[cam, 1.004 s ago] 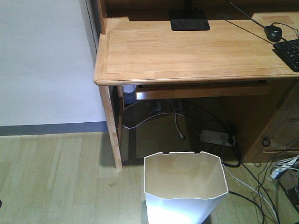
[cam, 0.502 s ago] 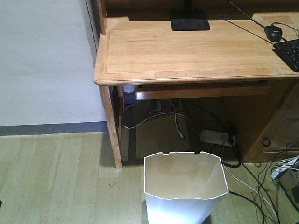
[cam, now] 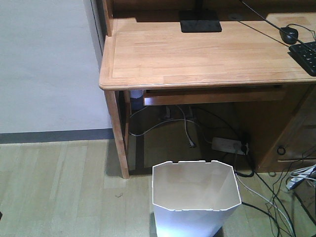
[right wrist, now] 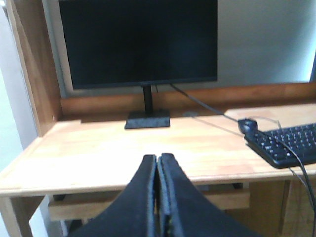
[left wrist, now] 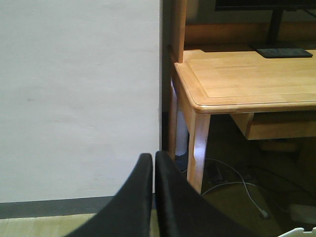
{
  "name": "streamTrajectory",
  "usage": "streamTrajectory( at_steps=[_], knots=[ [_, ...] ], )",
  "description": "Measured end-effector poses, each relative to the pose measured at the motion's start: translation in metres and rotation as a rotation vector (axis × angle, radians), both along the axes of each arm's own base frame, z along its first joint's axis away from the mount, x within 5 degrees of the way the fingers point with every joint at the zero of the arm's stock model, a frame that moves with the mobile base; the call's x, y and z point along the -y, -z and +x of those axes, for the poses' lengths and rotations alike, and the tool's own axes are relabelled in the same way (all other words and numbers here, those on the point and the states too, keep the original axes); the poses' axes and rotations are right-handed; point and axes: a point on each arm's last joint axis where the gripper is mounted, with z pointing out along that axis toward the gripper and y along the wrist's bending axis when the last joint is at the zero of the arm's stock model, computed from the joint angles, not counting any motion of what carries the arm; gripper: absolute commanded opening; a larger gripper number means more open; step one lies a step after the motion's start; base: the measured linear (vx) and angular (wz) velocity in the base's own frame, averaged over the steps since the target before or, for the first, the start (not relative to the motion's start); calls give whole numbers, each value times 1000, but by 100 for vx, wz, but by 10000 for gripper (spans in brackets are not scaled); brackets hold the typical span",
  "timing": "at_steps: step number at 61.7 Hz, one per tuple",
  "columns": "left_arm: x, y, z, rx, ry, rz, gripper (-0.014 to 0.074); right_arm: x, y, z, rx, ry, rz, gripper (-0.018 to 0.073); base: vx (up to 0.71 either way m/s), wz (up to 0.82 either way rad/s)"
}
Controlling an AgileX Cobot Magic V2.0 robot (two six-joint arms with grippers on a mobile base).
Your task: Move trash bin to bedside with robot
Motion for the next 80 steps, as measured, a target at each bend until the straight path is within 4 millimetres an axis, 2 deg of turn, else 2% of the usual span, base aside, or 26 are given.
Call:
streamTrajectory(
  at_steps=[11,25,35,45,65,72,80],
  knots=[
    [0,0,0,0,0,0,-7,0,-14,20,-82,-1,-3,-9,0,0],
    [0,0,0,0,0,0,-7,0,-3,36,-198,-1,-3,-8,0,0],
    [0,0,0,0,0,0,-7,0,1,40,-228,-1,-3,11,0,0],
    [0,0,0,0,0,0,-7,0,1,41,-231,-1,-5,97,0,0],
    [0,0,0,0,0,0,-7,0,1,41,-231,-2,-8,420,0,0],
    [0,0,0,0,0,0,-7,0,1,41,-231,-2,-10,473,0,0],
    [0,0,0,0,0,0,-7,0,1,41,-231,-2,-10,480,0,0]
  ],
)
